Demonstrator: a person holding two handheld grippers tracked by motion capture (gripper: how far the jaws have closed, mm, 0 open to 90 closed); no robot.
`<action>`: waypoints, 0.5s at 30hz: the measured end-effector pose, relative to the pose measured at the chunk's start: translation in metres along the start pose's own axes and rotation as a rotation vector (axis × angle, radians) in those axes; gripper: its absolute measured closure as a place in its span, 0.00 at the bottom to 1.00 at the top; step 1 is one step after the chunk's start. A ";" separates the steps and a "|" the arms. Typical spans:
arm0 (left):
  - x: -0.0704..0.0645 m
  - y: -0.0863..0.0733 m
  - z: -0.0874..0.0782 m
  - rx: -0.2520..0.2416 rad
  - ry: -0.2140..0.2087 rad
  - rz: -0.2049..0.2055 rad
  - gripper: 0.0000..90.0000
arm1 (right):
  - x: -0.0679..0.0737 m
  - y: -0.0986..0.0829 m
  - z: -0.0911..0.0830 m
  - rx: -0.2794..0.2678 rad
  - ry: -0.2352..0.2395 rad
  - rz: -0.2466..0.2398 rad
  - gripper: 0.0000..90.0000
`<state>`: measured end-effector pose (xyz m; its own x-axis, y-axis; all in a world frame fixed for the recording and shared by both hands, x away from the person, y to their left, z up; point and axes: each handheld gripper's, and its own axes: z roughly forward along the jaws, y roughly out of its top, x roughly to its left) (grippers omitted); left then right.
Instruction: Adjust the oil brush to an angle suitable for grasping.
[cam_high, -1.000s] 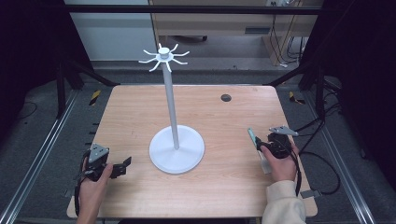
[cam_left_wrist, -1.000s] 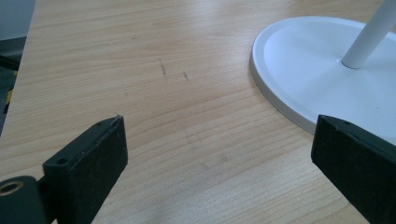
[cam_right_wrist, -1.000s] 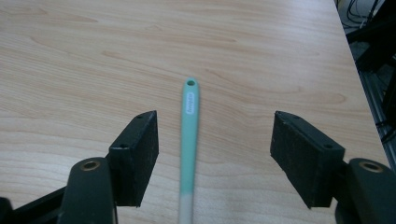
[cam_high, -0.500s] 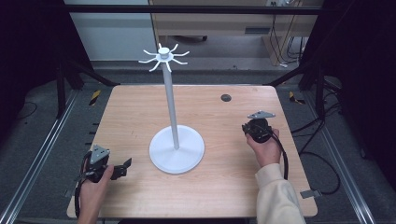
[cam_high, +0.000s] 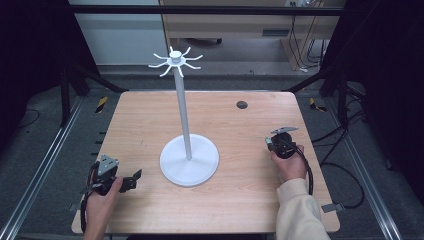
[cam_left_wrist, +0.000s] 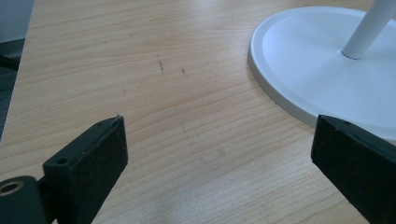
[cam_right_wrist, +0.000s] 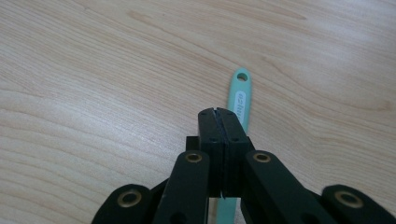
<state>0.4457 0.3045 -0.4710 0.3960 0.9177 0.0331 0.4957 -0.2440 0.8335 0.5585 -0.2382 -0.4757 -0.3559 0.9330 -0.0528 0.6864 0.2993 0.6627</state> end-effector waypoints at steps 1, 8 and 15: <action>0.000 0.000 0.000 0.000 0.000 0.001 0.04 | 0.000 0.000 0.000 0.001 0.002 0.004 1.00; -0.001 0.000 0.000 0.006 0.001 0.001 0.04 | 0.000 -0.002 0.007 0.029 0.004 -0.002 1.00; -0.001 0.000 0.001 0.005 0.001 -0.002 0.04 | -0.001 -0.003 0.010 0.042 -0.007 -0.012 1.00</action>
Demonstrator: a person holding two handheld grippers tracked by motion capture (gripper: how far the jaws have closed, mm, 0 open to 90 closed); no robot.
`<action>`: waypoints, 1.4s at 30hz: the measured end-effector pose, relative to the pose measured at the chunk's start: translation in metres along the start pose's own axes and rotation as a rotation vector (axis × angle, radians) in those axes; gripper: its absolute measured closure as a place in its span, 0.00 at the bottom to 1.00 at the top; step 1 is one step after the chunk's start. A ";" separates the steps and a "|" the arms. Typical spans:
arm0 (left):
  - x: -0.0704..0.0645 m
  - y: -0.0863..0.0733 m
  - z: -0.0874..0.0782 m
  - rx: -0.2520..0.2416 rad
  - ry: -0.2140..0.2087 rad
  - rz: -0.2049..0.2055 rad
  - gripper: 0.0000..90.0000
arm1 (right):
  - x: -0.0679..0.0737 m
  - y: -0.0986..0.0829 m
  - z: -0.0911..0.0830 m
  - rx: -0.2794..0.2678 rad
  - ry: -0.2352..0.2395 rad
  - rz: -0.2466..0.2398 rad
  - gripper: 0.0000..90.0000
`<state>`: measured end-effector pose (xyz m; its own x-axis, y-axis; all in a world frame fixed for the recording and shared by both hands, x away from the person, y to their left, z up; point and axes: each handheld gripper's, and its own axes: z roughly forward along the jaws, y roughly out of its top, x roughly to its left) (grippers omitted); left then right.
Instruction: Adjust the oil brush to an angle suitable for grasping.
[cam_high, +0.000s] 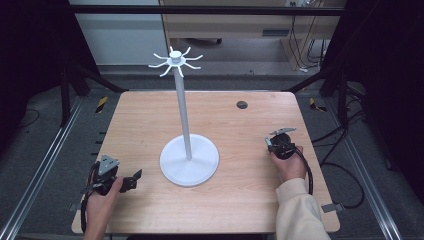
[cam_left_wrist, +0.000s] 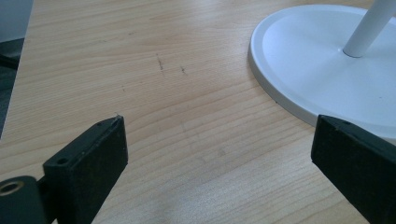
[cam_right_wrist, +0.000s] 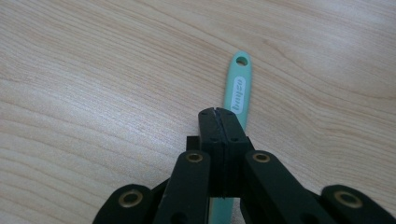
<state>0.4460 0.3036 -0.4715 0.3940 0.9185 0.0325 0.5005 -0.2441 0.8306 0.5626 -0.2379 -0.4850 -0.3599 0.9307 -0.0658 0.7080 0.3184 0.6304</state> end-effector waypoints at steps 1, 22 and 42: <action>0.000 0.000 0.000 0.003 0.000 0.005 0.04 | 0.000 0.000 0.000 0.002 -0.004 -0.003 1.00; -0.002 0.001 -0.001 -0.007 0.002 -0.007 0.04 | -0.001 0.002 -0.015 -0.017 -0.055 0.031 1.00; -0.003 0.005 -0.016 -0.020 -0.026 0.020 0.04 | -0.006 0.012 -0.040 0.297 -0.018 -0.014 0.85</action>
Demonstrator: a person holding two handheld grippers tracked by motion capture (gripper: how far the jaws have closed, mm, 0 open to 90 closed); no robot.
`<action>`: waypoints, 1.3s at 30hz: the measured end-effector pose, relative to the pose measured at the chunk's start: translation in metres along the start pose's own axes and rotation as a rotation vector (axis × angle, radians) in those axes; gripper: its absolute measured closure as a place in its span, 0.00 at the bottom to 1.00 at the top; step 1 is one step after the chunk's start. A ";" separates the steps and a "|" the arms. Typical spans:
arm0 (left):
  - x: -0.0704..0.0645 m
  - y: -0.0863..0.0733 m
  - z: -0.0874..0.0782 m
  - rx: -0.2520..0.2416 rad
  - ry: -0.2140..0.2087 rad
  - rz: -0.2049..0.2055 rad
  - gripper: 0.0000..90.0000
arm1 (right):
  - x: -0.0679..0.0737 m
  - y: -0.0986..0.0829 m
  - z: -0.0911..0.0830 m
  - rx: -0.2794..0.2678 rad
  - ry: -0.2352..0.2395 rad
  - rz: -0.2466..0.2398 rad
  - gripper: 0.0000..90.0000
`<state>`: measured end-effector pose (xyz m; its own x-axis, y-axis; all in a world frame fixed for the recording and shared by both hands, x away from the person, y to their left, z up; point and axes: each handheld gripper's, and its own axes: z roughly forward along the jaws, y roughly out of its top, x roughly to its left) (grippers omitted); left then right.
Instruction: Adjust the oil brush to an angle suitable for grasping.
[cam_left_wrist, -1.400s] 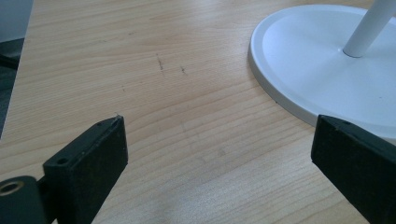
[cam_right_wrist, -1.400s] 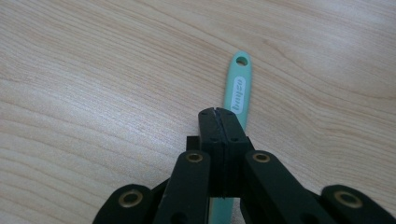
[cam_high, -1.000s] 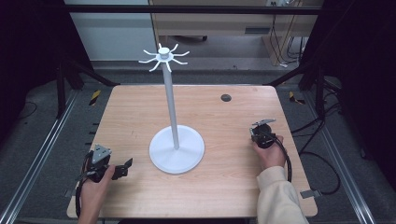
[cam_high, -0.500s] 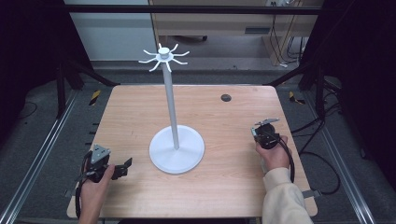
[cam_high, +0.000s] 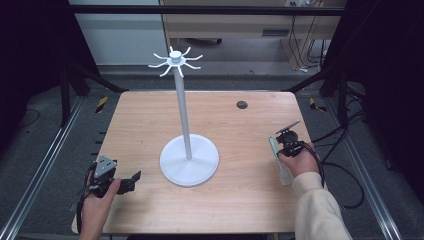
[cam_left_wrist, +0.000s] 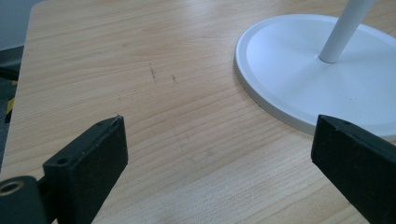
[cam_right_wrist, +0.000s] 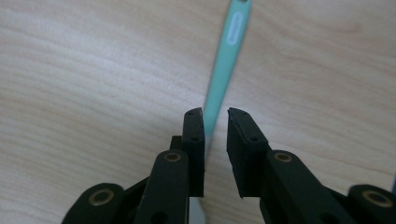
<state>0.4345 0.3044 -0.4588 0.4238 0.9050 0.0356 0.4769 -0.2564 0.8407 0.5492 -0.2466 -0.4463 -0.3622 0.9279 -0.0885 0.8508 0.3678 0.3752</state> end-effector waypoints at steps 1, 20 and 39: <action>0.001 0.000 0.000 0.002 0.001 0.003 0.04 | 0.001 0.000 0.002 0.010 0.003 -0.004 0.84; 0.001 -0.003 0.002 0.020 0.012 -0.002 0.04 | 0.000 0.005 0.017 0.098 0.010 0.010 0.81; 0.001 -0.004 0.001 0.024 0.016 -0.003 0.04 | 0.000 0.009 0.025 0.138 0.006 0.019 0.88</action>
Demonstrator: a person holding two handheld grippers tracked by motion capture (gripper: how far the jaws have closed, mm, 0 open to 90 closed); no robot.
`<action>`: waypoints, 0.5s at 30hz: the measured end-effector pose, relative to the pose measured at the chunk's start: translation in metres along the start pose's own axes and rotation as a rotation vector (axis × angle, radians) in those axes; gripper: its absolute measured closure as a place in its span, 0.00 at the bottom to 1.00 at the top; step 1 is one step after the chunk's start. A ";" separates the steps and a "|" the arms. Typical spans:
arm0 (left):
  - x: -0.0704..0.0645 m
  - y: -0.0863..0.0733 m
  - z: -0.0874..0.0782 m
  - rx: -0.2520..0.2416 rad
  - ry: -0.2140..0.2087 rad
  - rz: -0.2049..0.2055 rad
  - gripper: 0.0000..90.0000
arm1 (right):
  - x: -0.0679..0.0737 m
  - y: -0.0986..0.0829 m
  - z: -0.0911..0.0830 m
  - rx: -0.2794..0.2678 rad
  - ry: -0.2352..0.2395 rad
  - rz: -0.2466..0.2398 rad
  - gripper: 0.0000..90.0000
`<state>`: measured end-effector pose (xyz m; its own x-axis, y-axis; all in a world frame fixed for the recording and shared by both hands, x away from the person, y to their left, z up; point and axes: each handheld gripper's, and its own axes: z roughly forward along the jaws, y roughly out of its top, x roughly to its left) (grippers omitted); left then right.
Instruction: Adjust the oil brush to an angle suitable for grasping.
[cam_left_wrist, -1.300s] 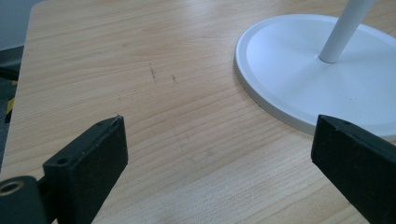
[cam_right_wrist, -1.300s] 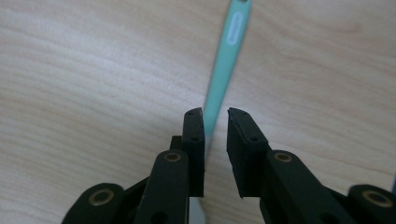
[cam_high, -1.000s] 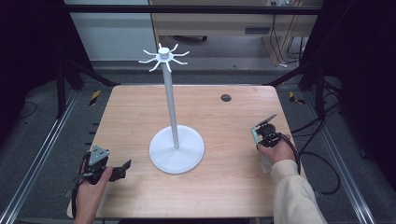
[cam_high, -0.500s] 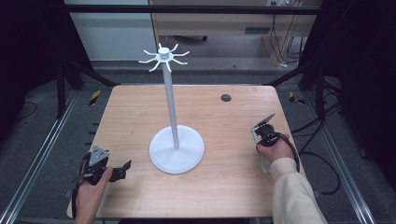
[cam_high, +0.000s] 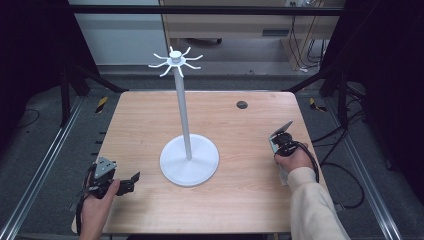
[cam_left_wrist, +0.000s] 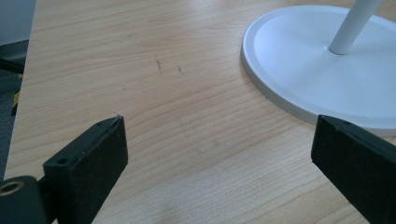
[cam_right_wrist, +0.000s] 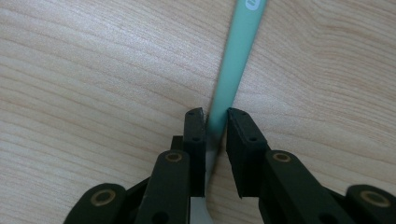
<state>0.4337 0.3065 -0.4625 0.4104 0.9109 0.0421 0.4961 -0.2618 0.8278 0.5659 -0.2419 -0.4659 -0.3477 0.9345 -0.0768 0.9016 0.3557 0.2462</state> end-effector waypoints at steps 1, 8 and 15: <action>0.000 -0.001 -0.001 0.000 0.003 -0.001 0.04 | 0.000 0.000 0.000 0.000 -0.003 0.006 0.89; 0.002 -0.004 -0.003 0.006 0.013 -0.005 0.04 | -0.007 -0.005 -0.003 -0.023 0.001 0.023 0.92; 0.004 -0.007 -0.004 0.017 0.030 -0.014 0.04 | -0.009 -0.008 -0.016 -0.080 0.030 0.013 0.92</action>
<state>0.4289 0.3132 -0.4653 0.3804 0.9236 0.0472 0.5146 -0.2539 0.8190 0.5580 -0.2529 -0.4519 -0.3445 0.9377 -0.0445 0.8830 0.3398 0.3237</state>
